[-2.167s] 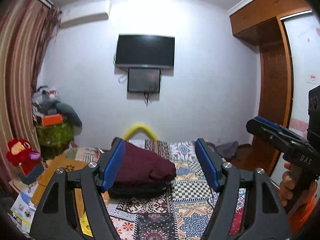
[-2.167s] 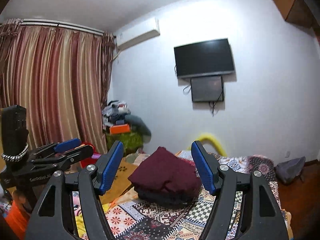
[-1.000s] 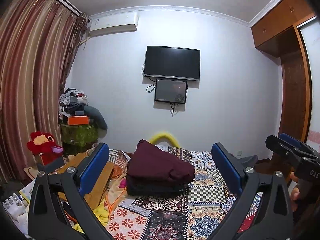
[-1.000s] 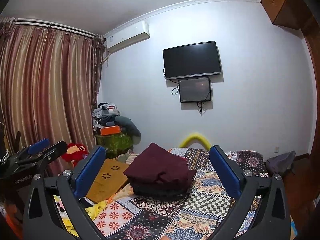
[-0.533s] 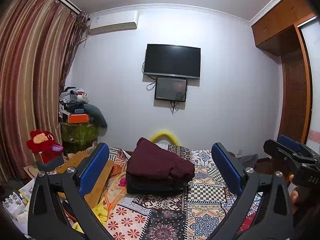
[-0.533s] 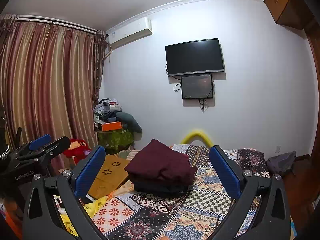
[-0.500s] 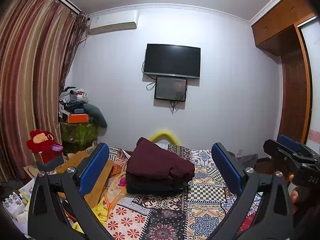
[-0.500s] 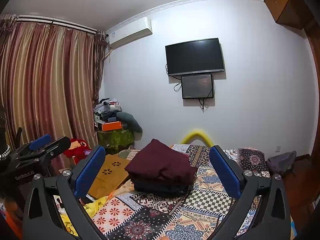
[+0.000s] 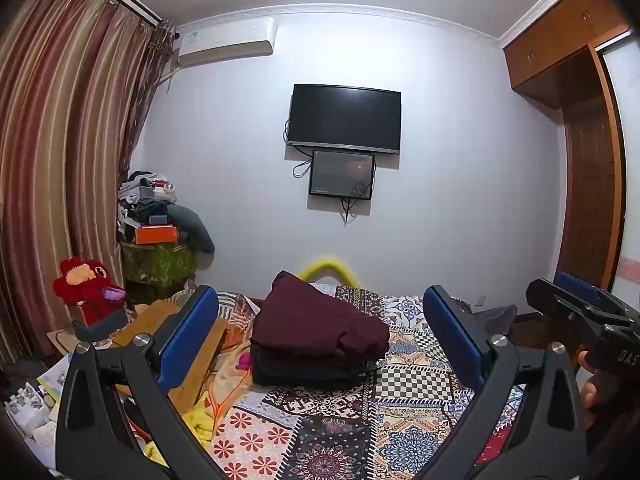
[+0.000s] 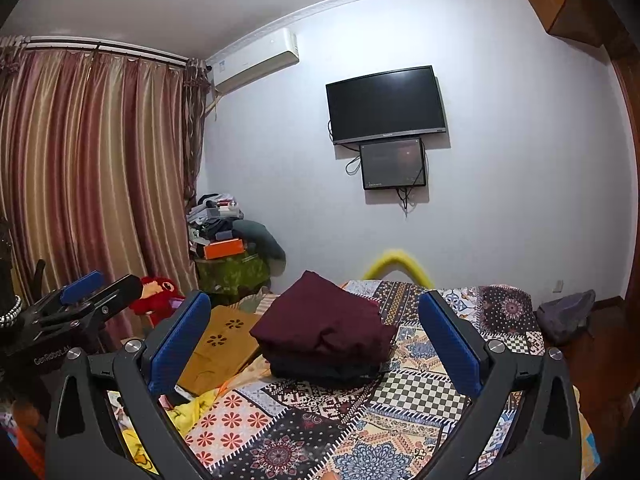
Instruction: Fold large clothes
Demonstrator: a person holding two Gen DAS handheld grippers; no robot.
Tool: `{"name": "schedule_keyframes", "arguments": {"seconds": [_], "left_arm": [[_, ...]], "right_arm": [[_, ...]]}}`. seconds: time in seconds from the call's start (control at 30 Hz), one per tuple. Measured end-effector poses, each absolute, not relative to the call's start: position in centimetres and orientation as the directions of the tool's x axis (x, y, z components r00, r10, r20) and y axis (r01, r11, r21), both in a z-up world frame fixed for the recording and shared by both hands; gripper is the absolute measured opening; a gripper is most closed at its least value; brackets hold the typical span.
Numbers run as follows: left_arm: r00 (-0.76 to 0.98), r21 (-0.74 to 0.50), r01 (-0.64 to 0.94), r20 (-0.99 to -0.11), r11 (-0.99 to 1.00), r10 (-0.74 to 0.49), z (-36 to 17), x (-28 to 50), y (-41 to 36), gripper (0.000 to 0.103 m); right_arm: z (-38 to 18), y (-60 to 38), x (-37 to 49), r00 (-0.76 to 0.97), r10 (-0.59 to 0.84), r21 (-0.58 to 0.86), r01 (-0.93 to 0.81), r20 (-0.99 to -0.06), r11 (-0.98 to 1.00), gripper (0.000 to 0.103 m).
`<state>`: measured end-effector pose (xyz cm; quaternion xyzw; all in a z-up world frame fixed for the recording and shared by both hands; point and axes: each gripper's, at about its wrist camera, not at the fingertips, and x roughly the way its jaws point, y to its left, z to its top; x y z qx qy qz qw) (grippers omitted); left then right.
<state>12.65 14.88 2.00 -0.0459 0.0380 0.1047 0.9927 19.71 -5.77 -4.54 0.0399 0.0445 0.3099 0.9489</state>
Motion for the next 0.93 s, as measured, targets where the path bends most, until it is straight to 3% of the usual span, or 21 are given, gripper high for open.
{"name": "schedule_keyframes", "arguments": {"seconds": [0.93], "left_arm": [[0.978, -0.094, -0.182, -0.117, 0.979, 0.171, 1.05, 13.36, 14.51, 0.103]], "right_arm": [[-4.65, -5.77, 19.74, 0.805, 0.590, 0.117, -0.581, -0.061, 0.805, 0.103]]}}
